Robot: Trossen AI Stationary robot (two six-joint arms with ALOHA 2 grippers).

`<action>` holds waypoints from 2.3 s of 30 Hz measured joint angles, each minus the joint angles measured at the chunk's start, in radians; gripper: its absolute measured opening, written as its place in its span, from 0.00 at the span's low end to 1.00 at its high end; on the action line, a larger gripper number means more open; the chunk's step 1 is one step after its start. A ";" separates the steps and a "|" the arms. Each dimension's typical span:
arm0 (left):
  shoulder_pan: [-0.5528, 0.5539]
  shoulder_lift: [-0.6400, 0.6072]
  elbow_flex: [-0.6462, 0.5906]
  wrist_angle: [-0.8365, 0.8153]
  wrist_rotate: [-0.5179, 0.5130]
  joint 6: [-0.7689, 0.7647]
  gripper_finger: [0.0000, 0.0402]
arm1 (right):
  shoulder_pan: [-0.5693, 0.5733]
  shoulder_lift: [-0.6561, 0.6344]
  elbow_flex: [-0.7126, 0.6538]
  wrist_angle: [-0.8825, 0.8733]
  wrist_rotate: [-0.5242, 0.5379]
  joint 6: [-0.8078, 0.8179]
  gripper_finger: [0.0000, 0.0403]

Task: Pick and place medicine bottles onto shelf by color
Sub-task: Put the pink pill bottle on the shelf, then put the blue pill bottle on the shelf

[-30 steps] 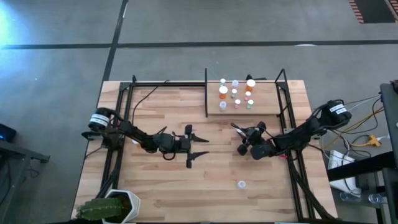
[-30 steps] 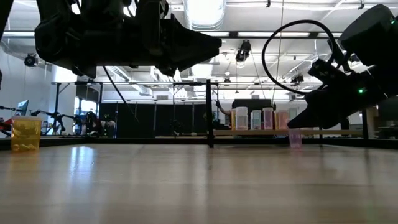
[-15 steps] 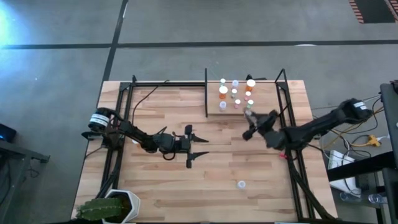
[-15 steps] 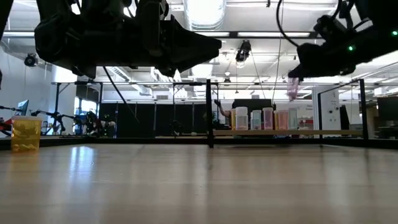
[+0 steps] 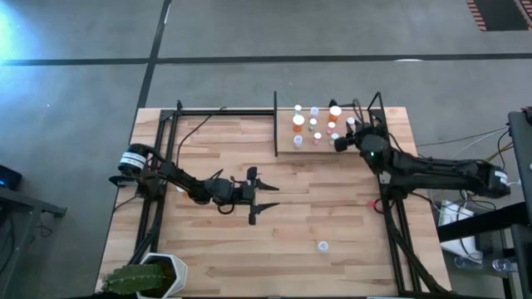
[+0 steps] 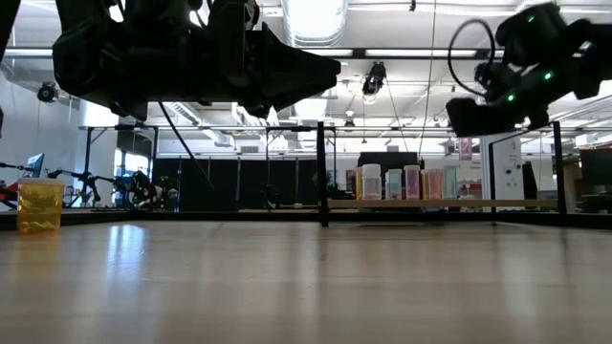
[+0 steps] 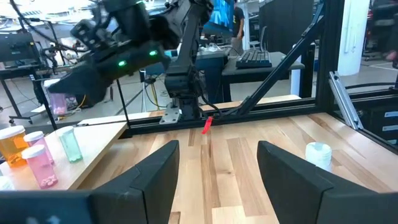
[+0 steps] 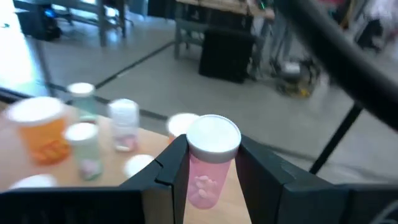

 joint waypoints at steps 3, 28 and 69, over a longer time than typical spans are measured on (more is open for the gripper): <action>0.000 0.000 0.000 0.000 0.000 0.000 0.50 | -0.129 0.045 0.000 0.022 -0.087 0.032 0.27; -0.003 0.000 0.000 -0.001 0.000 0.000 0.50 | -0.268 0.556 -0.029 0.498 -0.143 0.035 0.27; -0.003 0.000 0.000 -0.017 0.000 0.000 0.50 | -0.179 0.091 0.044 -0.084 -0.125 0.014 0.58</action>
